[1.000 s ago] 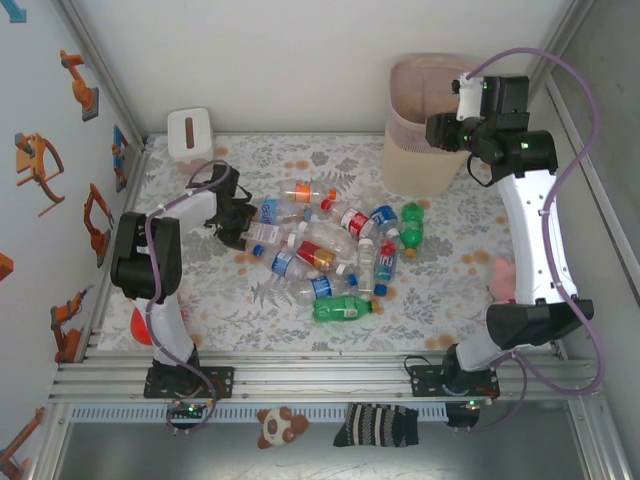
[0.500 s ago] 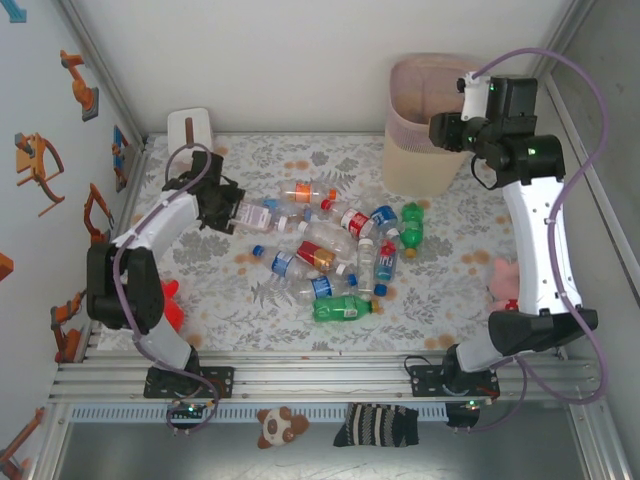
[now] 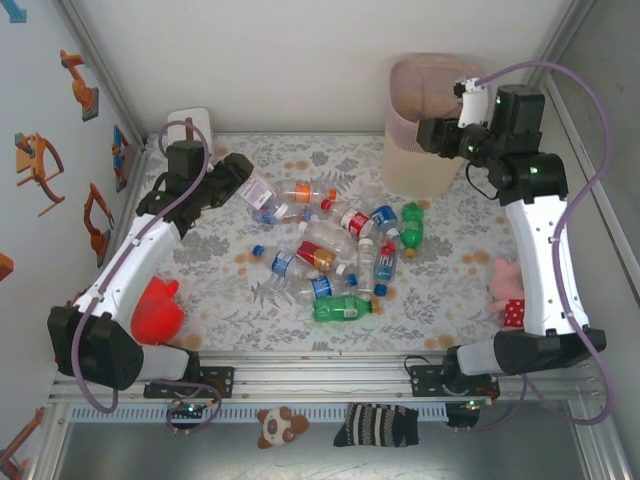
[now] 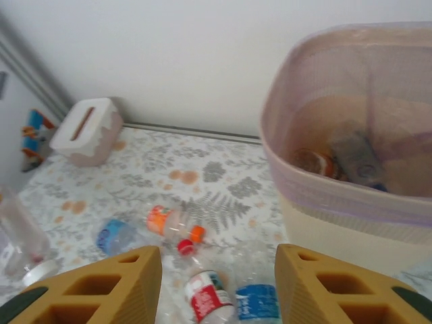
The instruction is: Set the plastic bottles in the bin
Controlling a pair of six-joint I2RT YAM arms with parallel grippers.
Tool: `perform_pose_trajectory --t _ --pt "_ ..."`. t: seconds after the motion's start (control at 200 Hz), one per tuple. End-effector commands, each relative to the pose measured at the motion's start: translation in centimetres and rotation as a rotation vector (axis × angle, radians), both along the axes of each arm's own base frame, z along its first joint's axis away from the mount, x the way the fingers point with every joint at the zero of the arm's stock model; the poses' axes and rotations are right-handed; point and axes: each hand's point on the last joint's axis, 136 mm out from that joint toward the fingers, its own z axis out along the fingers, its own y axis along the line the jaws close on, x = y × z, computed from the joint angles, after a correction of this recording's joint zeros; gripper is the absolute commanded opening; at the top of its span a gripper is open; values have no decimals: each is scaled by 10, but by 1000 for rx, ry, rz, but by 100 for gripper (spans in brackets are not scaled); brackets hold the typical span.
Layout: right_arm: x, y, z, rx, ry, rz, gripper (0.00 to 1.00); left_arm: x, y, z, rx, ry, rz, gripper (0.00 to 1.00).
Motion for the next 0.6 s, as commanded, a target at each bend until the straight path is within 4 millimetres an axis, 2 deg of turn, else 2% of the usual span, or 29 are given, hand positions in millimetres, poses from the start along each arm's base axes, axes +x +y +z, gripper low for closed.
perform_pose_trajectory --t 0.0,0.13,0.29,0.436,0.596 --pt "-21 29 35 125 -112 162 47 -10 -36 58 -16 -257 -249 60" --pt "-39 54 41 163 -157 297 48 -28 -72 97 -65 -434 -450 57" --pt "-63 82 46 184 -193 435 49 -65 -108 142 -113 -664 -687 55" --pt "-85 106 52 199 -223 559 52 -106 -124 173 -114 -864 -827 54" --pt "-114 126 55 185 -271 698 58 -144 -132 193 -127 -997 -953 53"
